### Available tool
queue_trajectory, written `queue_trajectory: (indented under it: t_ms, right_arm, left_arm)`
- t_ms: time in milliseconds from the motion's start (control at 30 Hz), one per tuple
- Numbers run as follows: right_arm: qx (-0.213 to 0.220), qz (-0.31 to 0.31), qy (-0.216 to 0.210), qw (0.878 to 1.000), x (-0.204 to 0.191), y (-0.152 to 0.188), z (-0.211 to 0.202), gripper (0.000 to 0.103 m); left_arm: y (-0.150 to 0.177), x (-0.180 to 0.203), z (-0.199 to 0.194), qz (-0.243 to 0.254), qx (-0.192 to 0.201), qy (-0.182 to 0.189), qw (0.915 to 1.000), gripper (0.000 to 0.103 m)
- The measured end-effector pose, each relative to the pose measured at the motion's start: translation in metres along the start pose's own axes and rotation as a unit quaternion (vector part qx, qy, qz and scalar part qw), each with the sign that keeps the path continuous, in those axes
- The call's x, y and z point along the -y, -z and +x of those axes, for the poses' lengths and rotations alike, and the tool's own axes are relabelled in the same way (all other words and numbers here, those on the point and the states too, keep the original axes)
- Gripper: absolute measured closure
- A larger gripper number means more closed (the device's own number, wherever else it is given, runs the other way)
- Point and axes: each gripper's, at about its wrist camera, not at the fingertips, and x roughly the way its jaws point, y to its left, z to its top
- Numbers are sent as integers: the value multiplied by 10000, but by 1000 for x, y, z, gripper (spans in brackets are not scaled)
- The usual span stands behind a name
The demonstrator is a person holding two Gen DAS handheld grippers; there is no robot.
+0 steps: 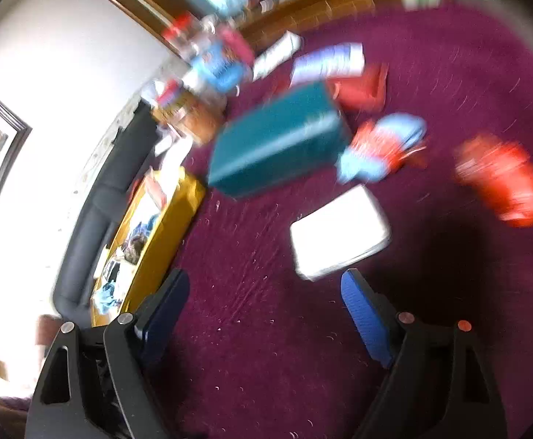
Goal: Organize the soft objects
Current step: 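Move both tools across the table toward the red bag and white packet, then grasp the red plastic bag with the right tool while the left tool grasps the white paper packet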
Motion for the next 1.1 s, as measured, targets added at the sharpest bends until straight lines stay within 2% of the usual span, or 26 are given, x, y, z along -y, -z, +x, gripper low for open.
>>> queue_trajectory:
  t_ms: [33, 67, 100, 133, 167, 267, 367, 433, 467, 500, 567, 700, 767, 900, 967, 1100]
  right_arm:
    - [312, 92, 355, 9988, 5, -3, -15, 18]
    - [742, 216, 1083, 9911, 13, -8, -31, 17]
    - [979, 310, 1660, 9808, 21, -13, -39, 15]
    - [1088, 409, 2063, 9716, 31, -18, -41, 15]
    - [1086, 538, 2291, 9658, 44, -24, -40, 15]
    - [997, 738, 2497, 9604, 66, -35, -21, 15]
    - [726, 923, 2405, 9635, 81, -40, 9, 17]
    - [601, 1053, 2367, 9640, 86, -35, 17, 60]
    - [656, 967, 2572, 9593, 84, -31, 13, 78]
    - [545, 1038, 2502, 9611, 87, -27, 10, 82]
    - [551, 1239, 2289, 9640, 88, -12, -4, 82]
    - [657, 1272, 2245, 9639, 80, 28, -28, 82]
    - [878, 1397, 1946, 9669, 83, 48, -38, 82]
    - [1154, 1949, 1078, 9680, 103, 52, -44, 81]
    - [1118, 1989, 997, 9685, 105, 51, -41, 81]
    - [1076, 1891, 987, 9710, 100, 50, -41, 80]
  left_arm:
    - [-3, -3, -5, -118, 56, 181, 9998, 1]
    - [-5, -4, -9, -178, 123, 224, 9995, 1]
    - [-8, -5, -15, -215, 233, 208, 9993, 1]
    - [-10, -5, -20, -205, 337, 175, 9991, 1]
    - [-14, -4, -26, -175, 415, 124, 9989, 1]
    - [-26, -4, -37, -63, 572, -38, 9983, 1]
    - [-43, -4, -44, 23, 659, -228, 9976, 1]
    - [-54, -5, -47, 57, 690, -293, 9972, 1]
    - [-61, -4, -50, 113, 728, -308, 9968, 1]
    - [-65, -3, -51, 169, 754, -344, 9964, 1]
    - [-75, 0, -51, 322, 776, -452, 9954, 1]
    - [-99, 12, -35, 692, 751, -647, 9927, 1]
    - [-111, 17, -20, 855, 723, -680, 9914, 1]
    - [-134, 18, 10, 969, 630, -798, 9901, 1]
    - [-142, 18, 22, 942, 635, -923, 9892, 1]
    - [-156, 23, 57, 1118, 536, -922, 9880, 1]
